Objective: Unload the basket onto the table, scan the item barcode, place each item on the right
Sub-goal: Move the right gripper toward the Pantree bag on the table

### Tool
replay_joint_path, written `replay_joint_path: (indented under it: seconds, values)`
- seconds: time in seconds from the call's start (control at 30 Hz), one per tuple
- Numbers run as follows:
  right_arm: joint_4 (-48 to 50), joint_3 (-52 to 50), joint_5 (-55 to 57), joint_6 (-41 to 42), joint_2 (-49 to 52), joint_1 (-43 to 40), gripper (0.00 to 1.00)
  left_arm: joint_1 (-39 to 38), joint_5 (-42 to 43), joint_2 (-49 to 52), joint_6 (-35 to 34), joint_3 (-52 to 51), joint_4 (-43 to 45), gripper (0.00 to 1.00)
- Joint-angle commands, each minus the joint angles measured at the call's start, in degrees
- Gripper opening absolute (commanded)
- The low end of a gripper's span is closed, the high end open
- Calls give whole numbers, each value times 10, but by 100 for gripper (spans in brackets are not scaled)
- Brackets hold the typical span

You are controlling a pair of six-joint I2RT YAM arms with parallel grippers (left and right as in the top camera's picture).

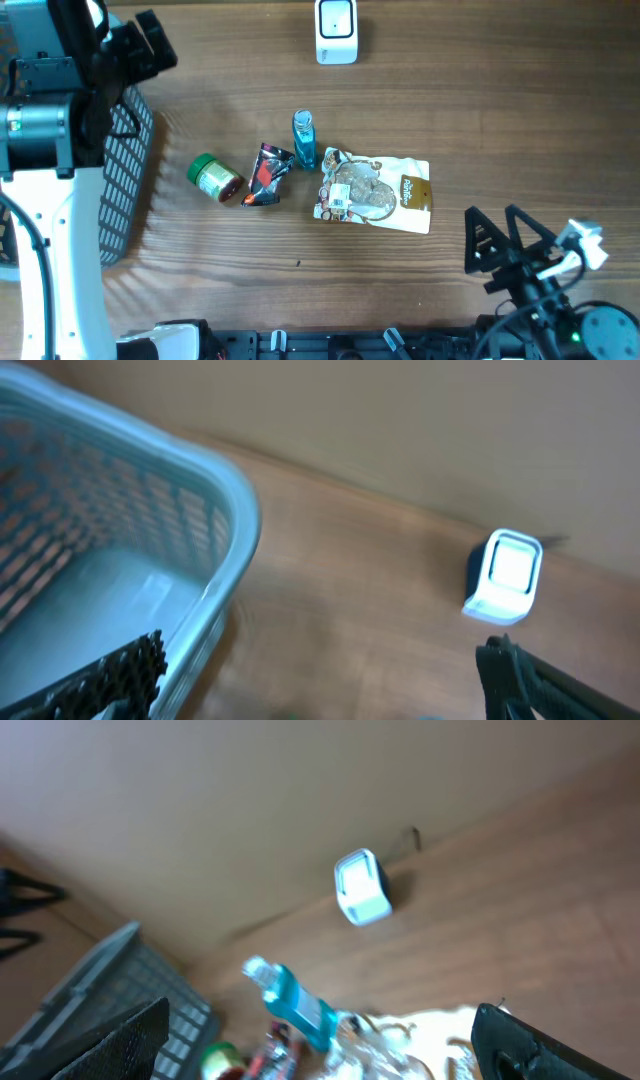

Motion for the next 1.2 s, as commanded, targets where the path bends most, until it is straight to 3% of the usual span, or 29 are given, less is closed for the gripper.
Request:
replay_joint_path:
  seconds: [0.0,0.13,0.17,0.2,0.37,0.7,0.83,0.97,1.07,1.17]
  values:
    - [-12,28,-28,83,16,1,100,5,29,-23,-7,-16,93,100]
    - [-58,26,-29,147,16,1,100,5,32,-30,-7,-16,184,100]
    - [-32,26,-59,62,16,1,98,5,32,-30,-2,-16,182,100]
    - [-29,26,-65,37,16,1,97,5,32,-30,3,-16,177,100]
    - [-51,26,6,39,56,1,98,5,32,-30,36,-16,149,100]
    - [4,69,16,-33,402,1,97,5,39,-28,44,-86,187,100]
    - [6,84,16,-36,463,1,96,4,166,-30,39,-106,174,100]
    - [29,84,16,-50,473,1,91,-14,204,-29,40,-106,121,100]
    - [28,84,16,-50,474,1,86,-71,204,-29,49,-106,92,100]
    - [29,84,21,-51,474,1,74,-136,211,-29,59,-107,75,100]
